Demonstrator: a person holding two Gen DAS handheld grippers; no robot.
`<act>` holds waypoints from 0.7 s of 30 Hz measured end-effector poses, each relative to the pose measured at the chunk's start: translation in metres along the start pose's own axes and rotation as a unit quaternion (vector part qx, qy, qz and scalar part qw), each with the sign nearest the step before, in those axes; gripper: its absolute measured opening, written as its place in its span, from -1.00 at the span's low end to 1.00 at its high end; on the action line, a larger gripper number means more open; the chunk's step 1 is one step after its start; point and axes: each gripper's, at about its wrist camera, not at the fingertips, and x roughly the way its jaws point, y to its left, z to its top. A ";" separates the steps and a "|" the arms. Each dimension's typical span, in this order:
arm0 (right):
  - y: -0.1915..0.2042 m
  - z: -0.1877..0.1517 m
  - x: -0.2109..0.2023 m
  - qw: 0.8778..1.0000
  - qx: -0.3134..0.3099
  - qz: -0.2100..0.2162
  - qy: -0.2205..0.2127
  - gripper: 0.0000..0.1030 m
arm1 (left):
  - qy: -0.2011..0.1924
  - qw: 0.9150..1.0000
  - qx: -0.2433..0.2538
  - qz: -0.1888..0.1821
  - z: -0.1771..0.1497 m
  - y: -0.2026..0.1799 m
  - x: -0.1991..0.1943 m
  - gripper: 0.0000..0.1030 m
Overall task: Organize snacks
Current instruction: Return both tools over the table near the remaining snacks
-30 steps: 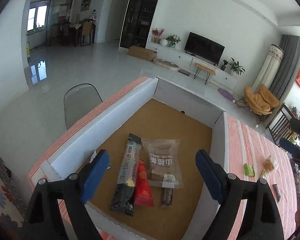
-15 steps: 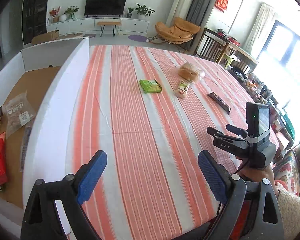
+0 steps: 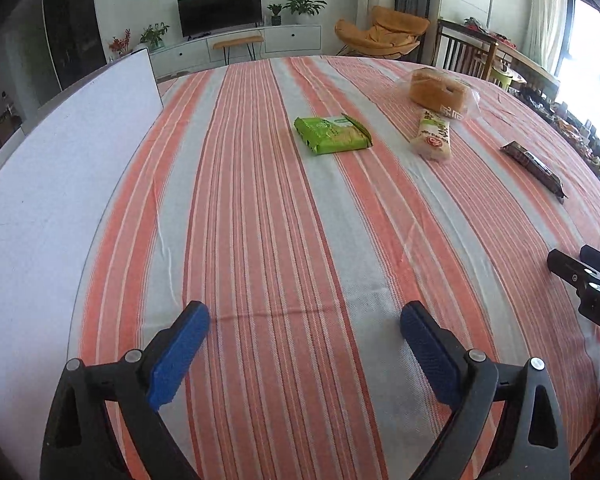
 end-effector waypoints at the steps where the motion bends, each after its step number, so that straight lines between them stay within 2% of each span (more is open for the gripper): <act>1: -0.001 -0.001 0.000 1.000 0.002 0.001 0.001 0.57 | 0.002 1.000 -0.003 0.001 0.000 0.000 0.001 0.96; 7: 0.000 0.000 0.000 1.000 0.000 0.004 0.004 0.65 | 0.004 1.000 -0.007 0.004 0.003 0.003 0.002 1.00; 21: 0.000 0.000 -0.001 1.000 0.000 0.004 0.004 0.67 | 0.004 1.000 -0.007 0.004 0.003 0.003 0.002 1.00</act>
